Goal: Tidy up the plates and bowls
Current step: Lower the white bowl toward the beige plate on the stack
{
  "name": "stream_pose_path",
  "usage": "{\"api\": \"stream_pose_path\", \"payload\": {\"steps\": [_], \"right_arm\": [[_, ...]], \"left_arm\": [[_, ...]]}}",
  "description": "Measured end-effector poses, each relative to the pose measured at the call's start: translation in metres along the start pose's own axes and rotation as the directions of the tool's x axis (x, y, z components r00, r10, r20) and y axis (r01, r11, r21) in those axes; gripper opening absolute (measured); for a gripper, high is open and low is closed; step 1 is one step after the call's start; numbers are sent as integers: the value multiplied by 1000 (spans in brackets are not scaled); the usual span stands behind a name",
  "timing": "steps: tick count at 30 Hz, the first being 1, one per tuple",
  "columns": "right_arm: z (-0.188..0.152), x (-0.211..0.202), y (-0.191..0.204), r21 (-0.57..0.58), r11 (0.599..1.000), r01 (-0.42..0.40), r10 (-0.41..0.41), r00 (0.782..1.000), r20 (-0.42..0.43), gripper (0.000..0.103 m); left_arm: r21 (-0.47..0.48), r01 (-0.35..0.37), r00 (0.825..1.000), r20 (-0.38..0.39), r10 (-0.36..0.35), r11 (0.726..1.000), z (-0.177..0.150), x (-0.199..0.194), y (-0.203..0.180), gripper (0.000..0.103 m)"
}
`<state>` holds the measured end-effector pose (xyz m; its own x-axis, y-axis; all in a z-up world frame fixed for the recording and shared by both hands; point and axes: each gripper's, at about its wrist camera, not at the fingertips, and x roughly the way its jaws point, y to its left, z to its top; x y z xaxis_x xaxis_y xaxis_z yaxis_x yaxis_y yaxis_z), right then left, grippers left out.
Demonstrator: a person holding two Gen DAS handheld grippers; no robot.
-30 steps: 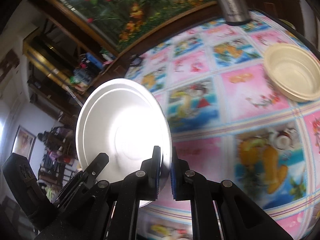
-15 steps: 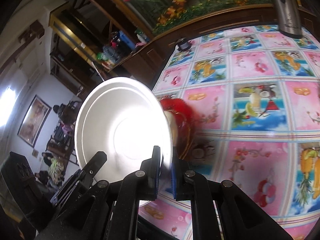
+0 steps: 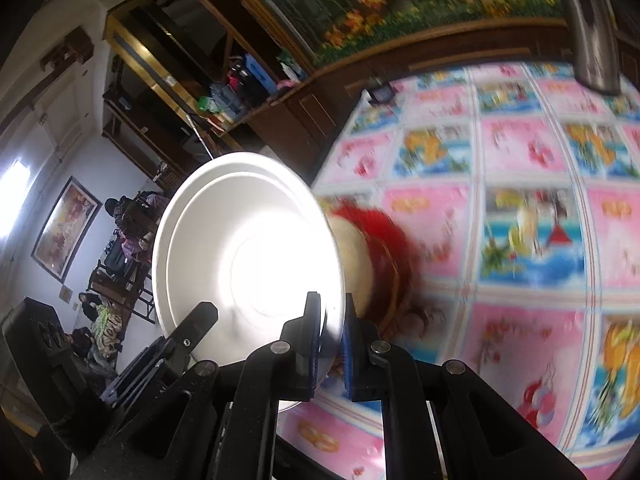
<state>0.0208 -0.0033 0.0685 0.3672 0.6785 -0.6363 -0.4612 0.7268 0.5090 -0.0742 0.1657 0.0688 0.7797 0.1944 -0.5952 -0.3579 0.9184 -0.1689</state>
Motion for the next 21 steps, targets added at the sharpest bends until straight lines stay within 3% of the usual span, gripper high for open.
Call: {"api": "stream_pose_path", "payload": {"steps": [6, 14, 21], "right_arm": [[25, 7, 20, -35, 999, -10, 10, 1000, -2, 9], [15, 52, -7, 15, 1000, 15, -13, 994, -105, 9], [13, 67, -17, 33, 999, 40, -35, 990, -138, 9]], "left_arm": [[-32, -19, 1000, -19, 18, 999, 15, 13, 13, 11], [-46, -42, 990, -137, 35, 998, -4, 55, 18, 11], [-38, -48, 986, -162, 41, 998, -10, 63, 15, 11]]}}
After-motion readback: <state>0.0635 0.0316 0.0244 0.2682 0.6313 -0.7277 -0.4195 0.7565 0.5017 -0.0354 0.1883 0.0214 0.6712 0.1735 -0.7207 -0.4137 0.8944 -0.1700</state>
